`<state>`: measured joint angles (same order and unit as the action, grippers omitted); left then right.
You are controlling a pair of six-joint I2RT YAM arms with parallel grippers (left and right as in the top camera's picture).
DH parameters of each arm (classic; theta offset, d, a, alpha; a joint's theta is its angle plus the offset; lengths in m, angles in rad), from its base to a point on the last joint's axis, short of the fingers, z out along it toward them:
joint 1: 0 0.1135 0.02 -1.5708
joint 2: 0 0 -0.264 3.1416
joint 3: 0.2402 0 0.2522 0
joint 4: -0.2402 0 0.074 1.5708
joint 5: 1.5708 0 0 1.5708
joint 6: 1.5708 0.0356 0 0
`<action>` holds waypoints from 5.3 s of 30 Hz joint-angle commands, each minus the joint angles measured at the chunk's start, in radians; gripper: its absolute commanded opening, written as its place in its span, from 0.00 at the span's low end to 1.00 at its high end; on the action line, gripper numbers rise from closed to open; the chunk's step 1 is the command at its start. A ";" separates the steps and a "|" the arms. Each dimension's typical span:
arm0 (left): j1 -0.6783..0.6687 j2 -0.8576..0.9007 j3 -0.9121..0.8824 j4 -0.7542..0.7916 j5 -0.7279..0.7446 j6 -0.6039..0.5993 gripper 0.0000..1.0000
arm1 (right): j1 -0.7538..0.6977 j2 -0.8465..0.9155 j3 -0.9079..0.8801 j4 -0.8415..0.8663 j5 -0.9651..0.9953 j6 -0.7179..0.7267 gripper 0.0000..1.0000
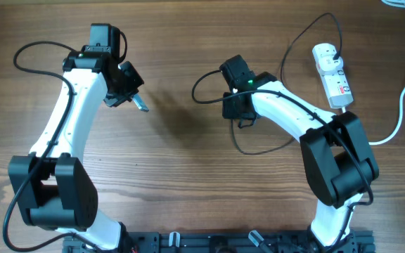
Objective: Plug charger to phone and switch on socket
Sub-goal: 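Grasp the black cable's USB-C plug with the right gripper, then lift the phone upright with the left gripper above the plug, then align the USB-C plug under the phone's bottom port with the right gripper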
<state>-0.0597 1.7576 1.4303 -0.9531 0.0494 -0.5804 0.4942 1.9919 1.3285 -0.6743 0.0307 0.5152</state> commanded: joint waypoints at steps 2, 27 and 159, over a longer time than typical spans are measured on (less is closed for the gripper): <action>-0.004 -0.011 0.004 0.010 -0.005 0.016 0.04 | 0.023 0.015 -0.005 0.004 0.010 0.011 0.44; -0.004 -0.011 0.004 0.029 0.032 0.016 0.04 | 0.044 0.088 -0.007 0.016 0.058 0.053 0.22; -0.050 -0.011 0.004 0.579 1.210 0.058 0.04 | 0.182 -0.508 0.057 -0.038 -0.226 -0.018 0.04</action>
<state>-0.1051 1.7576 1.4246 -0.3805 1.2289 -0.5282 0.6735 1.4719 1.3754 -0.7105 -0.1795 0.5114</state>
